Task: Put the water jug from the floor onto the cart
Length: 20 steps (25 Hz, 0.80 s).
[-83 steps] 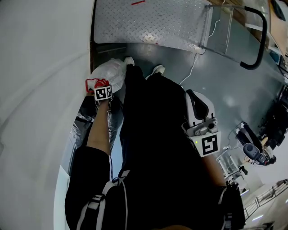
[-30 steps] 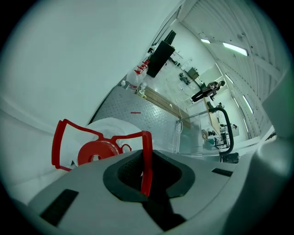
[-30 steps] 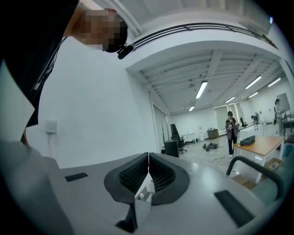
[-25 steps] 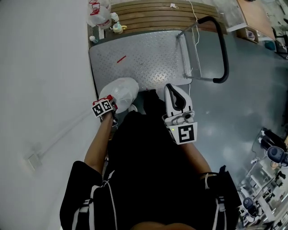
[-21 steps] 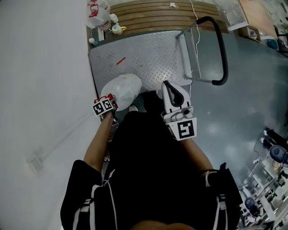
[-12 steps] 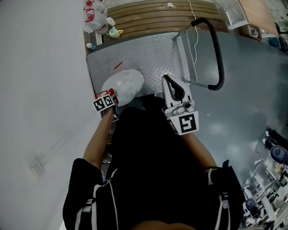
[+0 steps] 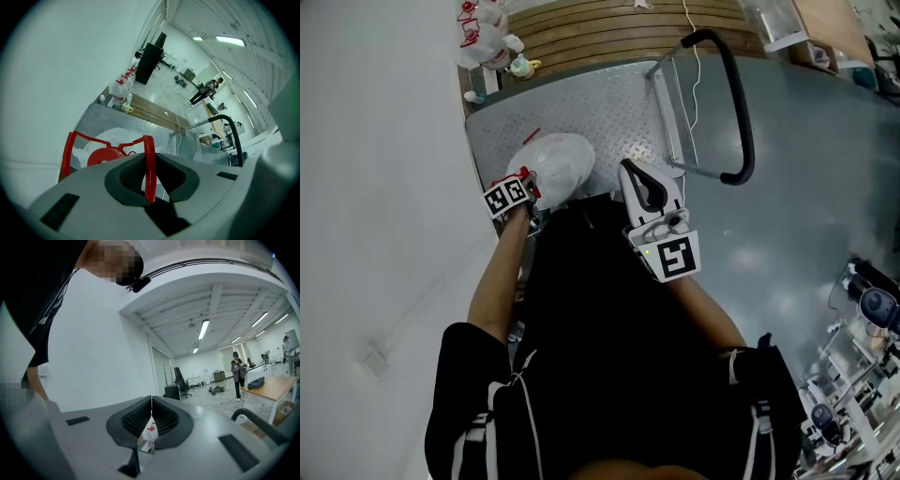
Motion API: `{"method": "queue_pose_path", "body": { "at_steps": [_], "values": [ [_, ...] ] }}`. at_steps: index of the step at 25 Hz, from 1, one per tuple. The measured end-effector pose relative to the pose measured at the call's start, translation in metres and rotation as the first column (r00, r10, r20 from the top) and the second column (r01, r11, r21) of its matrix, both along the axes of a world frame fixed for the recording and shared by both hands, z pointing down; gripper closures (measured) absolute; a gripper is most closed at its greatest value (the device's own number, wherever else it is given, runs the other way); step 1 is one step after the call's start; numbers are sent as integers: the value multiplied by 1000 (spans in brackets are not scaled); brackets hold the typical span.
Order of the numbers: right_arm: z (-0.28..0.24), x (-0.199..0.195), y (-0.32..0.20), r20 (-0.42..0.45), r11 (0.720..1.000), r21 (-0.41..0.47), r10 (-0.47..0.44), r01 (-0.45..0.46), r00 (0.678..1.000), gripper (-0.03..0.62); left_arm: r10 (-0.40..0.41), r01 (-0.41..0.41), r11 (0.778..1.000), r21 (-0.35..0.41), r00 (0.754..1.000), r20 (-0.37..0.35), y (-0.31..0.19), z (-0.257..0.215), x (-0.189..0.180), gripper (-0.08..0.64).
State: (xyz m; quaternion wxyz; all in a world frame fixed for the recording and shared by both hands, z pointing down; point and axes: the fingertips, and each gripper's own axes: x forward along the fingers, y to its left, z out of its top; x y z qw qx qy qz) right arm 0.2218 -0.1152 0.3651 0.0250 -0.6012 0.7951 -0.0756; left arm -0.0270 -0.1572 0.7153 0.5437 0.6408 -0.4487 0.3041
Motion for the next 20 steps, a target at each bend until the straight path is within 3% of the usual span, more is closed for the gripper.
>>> {"method": "queue_pose_path", "body": {
  "at_steps": [7,14,16,20],
  "values": [
    [10,17,-3,-9,998,-26,54,-54,998,574,-13,12,1000,-22,1000,-23,-11,19,23,494],
    [15,21,3,-25,996,-52,70,-71,997,574,6,-12,998,-54,994,-105,-15,28,69,506],
    [15,26,6,-25,994,-53,90,-91,996,574,43,-48,998,-38,991,-124,-16,28,82,508],
    [12,42,10,-37,990,-60,127,-129,991,573,198,-199,980,1,975,-102,-18,25,110,508]
  ]
}}
